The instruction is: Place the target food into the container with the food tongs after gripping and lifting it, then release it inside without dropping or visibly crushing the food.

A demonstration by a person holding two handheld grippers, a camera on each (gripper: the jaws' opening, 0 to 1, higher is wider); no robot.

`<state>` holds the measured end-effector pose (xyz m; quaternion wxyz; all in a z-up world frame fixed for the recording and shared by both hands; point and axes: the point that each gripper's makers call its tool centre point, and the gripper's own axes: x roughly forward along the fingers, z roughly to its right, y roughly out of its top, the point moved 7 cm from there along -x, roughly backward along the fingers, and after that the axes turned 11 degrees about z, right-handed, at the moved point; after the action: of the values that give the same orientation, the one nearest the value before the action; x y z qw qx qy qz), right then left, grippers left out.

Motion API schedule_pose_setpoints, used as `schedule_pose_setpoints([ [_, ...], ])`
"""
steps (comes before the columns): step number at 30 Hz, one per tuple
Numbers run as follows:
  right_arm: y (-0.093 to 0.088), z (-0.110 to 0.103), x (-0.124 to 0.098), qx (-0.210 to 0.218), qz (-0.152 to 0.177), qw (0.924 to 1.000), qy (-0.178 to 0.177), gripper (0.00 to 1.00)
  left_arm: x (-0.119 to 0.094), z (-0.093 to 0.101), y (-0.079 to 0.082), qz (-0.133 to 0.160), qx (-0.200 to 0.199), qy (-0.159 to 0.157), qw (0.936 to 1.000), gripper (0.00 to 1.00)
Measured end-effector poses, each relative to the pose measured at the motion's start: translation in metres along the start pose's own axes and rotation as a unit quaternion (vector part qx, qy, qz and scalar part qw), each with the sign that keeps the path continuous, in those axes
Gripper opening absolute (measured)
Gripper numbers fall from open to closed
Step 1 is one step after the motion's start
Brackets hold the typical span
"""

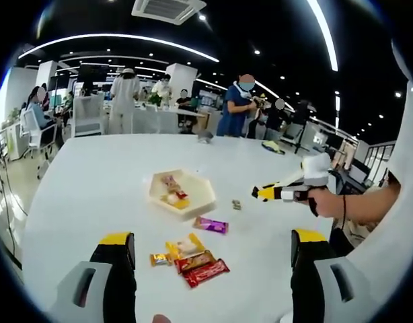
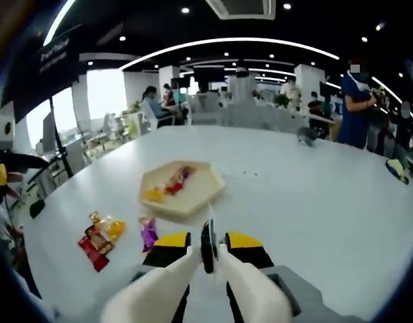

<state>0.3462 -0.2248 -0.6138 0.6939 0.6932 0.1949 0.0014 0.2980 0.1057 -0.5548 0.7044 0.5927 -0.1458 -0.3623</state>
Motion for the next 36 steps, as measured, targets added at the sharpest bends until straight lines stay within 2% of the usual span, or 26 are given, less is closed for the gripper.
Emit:
schedule_pose_setpoints([
  [10,0.007,-0.006,-0.014,-0.001,0.005,1.0,0.007,0.19,0.002,0.006,0.005,0.009,0.004,-0.019,0.9998,0.97],
  [17,0.001,-0.007,-0.021,-0.002,-0.003,0.9999,0.011,0.18,-0.003,0.011,0.004,0.01,0.008,-0.026,0.9996,0.97],
  [18,0.002,-0.008,-0.022,-0.014,0.002,0.9999,0.008,0.18,-0.003,0.011,0.004,0.01,0.008,-0.026,0.9996,0.97],
  [21,0.003,-0.009,-0.022,-0.005,-0.001,0.9999,0.012,0.18,-0.007,0.01,0.003,0.01,0.01,-0.026,0.9996,0.97],
  [28,0.012,-0.015,-0.016,-0.001,0.013,0.9998,0.014,0.17,-0.017,0.005,0.005,0.018,0.011,-0.017,0.9996,0.97],
  [36,0.033,-0.021,0.002,0.007,0.03,0.9993,0.023,0.17,-0.022,0.0,0.008,0.027,0.008,-0.008,0.9996,0.97],
])
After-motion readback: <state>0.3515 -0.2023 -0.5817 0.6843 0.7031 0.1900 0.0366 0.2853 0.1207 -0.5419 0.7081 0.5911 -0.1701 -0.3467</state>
